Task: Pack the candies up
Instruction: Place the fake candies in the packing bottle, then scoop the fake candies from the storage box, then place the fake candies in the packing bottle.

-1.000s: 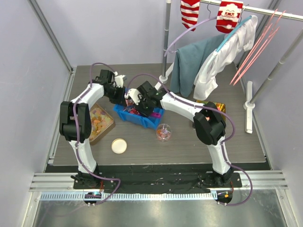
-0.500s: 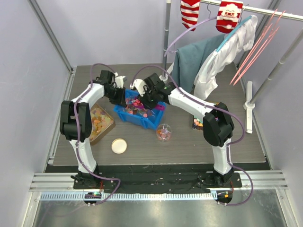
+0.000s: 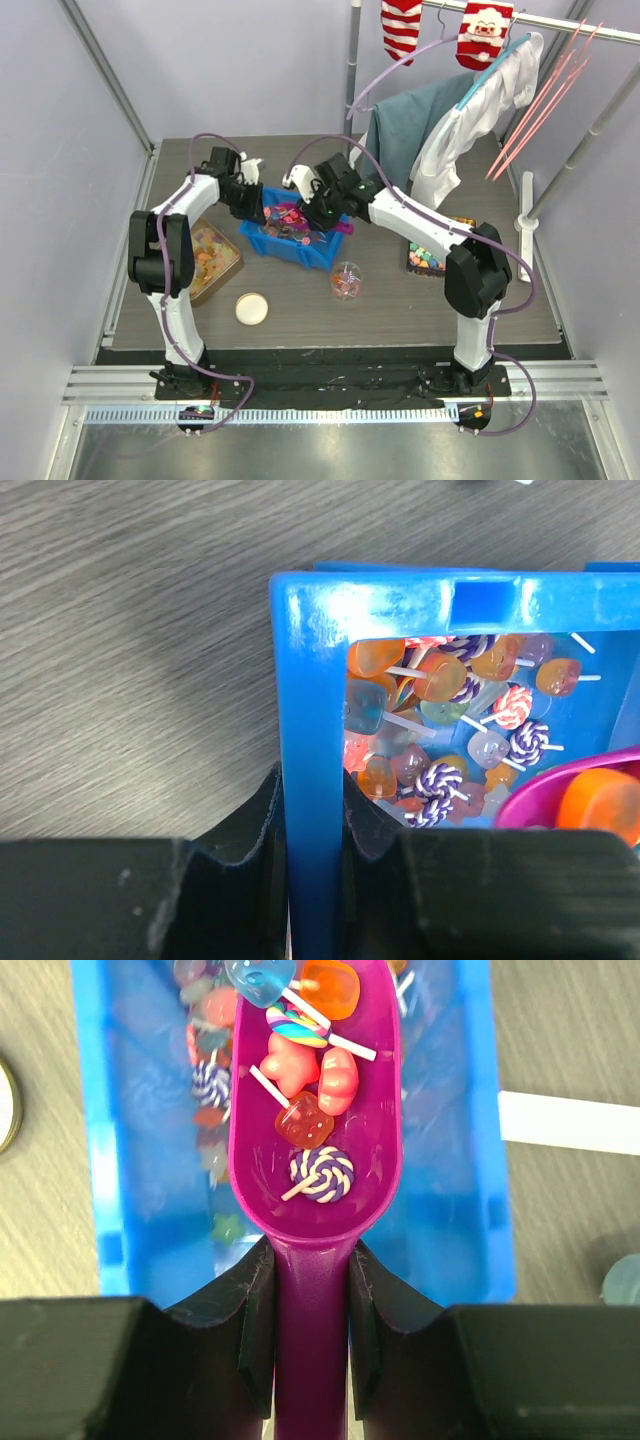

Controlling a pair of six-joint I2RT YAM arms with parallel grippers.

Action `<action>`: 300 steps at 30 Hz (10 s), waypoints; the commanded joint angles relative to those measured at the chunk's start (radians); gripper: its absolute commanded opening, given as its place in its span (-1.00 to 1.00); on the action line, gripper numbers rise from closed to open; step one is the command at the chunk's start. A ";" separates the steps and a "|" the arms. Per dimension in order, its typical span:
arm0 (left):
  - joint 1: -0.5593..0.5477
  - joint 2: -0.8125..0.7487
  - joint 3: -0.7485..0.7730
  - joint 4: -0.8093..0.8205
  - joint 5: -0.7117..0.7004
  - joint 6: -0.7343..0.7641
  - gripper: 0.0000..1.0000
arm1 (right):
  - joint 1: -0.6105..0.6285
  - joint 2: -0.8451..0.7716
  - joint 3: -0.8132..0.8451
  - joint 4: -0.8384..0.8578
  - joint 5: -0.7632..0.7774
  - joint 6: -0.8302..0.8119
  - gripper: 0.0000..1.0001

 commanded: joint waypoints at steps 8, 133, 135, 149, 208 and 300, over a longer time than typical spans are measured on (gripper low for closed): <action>0.029 0.002 0.046 0.026 0.064 -0.022 -1.00 | -0.081 -0.186 -0.122 0.085 -0.212 -0.012 -0.98; -0.049 -0.175 0.076 0.050 -0.193 0.021 -1.00 | 0.046 0.366 0.636 -0.767 0.252 -0.325 -0.98; -0.050 -0.181 0.081 0.050 -0.201 0.023 -1.00 | 0.049 0.373 0.636 -0.768 0.246 -0.330 -0.98; -0.089 -0.219 0.053 0.066 -0.212 0.024 -1.00 | 0.071 0.410 0.614 -0.615 0.182 -0.224 -0.98; 0.028 -0.006 0.078 0.012 0.054 -0.013 -1.00 | -0.049 -0.136 -0.102 0.132 0.053 -0.006 -0.98; 0.097 -0.012 0.060 0.009 -0.023 0.003 -1.00 | -0.014 -0.369 -0.159 -0.779 0.030 -0.348 -0.98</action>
